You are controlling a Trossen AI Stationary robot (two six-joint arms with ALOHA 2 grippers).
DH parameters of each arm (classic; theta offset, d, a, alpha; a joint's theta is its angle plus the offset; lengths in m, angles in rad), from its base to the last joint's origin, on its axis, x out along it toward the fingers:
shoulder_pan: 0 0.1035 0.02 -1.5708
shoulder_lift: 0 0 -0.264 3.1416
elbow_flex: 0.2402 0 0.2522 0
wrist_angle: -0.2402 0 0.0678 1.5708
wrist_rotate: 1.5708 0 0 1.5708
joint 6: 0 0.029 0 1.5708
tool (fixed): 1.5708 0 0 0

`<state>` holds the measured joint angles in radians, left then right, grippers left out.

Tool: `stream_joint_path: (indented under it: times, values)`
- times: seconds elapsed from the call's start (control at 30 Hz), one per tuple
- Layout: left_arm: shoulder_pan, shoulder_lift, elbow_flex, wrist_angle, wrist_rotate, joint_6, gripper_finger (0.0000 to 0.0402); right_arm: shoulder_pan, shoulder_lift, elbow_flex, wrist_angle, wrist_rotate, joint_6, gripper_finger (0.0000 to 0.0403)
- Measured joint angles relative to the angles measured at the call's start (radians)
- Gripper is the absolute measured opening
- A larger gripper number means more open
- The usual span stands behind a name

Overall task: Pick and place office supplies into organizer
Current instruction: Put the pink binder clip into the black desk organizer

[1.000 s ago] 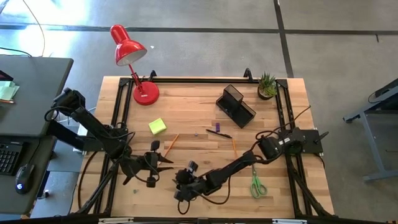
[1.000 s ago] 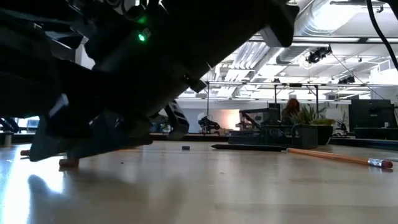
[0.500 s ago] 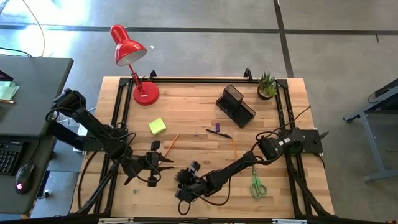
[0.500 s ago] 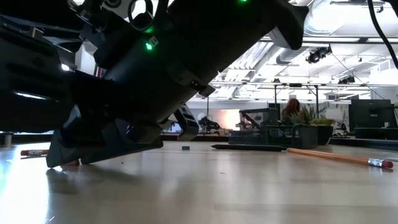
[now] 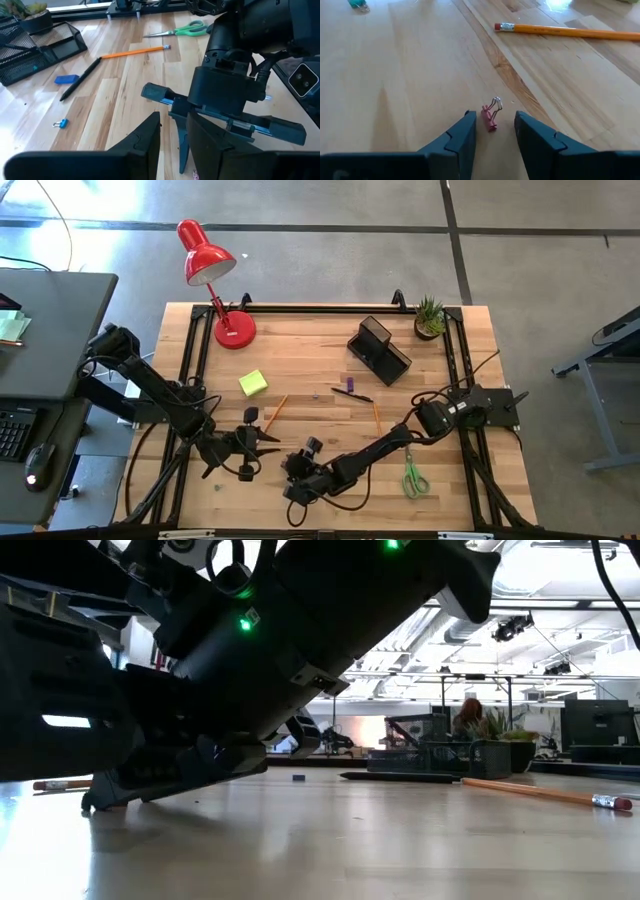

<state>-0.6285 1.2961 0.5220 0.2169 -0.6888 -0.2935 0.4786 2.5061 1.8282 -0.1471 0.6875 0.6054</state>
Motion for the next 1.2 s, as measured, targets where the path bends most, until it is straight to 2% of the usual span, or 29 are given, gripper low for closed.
stream_joint_path:
  times: [0.13,0.37,0.67,0.87,1.1,1.2]
  values:
    - [0.000,0.000,0.000,0.000,0.000,0.000,0.0085,0.000,0.000,0.000,0.000,-0.002,-0.011,0.0092]
    - [0.000,0.000,0.000,-0.003,0.000,-0.010,0.0085,0.000,0.000,0.000,0.006,-0.008,-0.059,0.0009]
    - [0.000,0.000,0.000,-0.040,0.000,-0.071,0.0085,0.000,-0.013,-0.001,-0.043,0.016,-0.159,0.0004]
    - [-0.002,0.000,0.000,-0.069,0.032,-0.131,0.0085,-0.002,-0.107,-0.003,-0.331,0.088,-0.149,0.0003]
    - [-0.028,0.000,0.000,-0.101,0.033,-0.209,0.0085,-0.009,-0.252,-0.007,-0.840,0.269,0.015,0.0003]
    - [-0.029,0.000,0.000,-0.101,0.019,-0.212,0.0085,-0.036,-0.337,-0.069,-1.018,0.308,0.104,0.0003]
